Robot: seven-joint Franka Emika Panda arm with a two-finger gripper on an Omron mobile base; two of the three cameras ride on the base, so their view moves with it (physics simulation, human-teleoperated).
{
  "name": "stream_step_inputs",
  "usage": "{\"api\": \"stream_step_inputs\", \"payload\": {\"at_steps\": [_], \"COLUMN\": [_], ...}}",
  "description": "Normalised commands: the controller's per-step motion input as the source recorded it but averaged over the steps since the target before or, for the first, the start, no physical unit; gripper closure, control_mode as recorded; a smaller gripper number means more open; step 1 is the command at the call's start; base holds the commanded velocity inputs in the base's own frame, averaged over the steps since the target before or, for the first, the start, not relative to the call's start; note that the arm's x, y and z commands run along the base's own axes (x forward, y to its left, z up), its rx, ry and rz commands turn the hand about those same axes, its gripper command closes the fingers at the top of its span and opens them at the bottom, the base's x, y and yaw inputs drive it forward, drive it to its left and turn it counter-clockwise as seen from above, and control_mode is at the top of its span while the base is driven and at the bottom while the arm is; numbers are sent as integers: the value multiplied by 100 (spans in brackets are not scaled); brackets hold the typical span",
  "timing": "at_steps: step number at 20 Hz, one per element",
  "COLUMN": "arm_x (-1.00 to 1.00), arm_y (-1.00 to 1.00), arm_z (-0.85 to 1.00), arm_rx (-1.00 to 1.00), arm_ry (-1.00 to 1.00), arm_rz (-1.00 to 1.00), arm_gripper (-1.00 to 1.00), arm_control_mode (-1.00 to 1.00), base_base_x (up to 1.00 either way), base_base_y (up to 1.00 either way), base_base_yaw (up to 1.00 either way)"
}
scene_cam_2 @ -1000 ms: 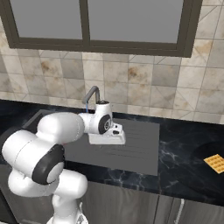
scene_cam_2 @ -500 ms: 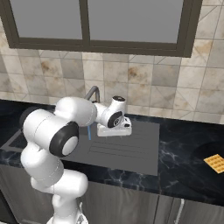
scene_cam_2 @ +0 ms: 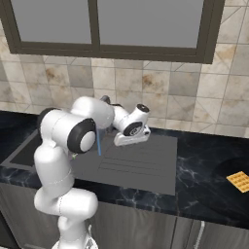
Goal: Turn on the sink faucet. Then move the eggplant from the counter to the sink. Turn off the sink. Move the vegetable from the sink to the pot next to the stove. Finally move the pot to the front right burner.
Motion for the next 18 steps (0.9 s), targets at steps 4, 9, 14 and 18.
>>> {"api": "stream_step_inputs", "payload": {"at_steps": [4, 9, 14, 18], "arm_x": [63, 40, 64, 67], "arm_y": [-1, 0, 0, 13], "arm_z": [-4, -12, -10, -20], "arm_rx": [5, 2, 3, 5], "arm_ry": [-10, -4, -1, -1], "arm_rz": [23, 14, 10, 7], "arm_gripper": [-100, -100, -100, -100], "arm_control_mode": [-100, -100, -100, -100], "base_base_x": [0, 0, 0, 0], "base_base_y": [0, 0, 0, 0], "base_base_yaw": [0, 0, 0, 0]}}
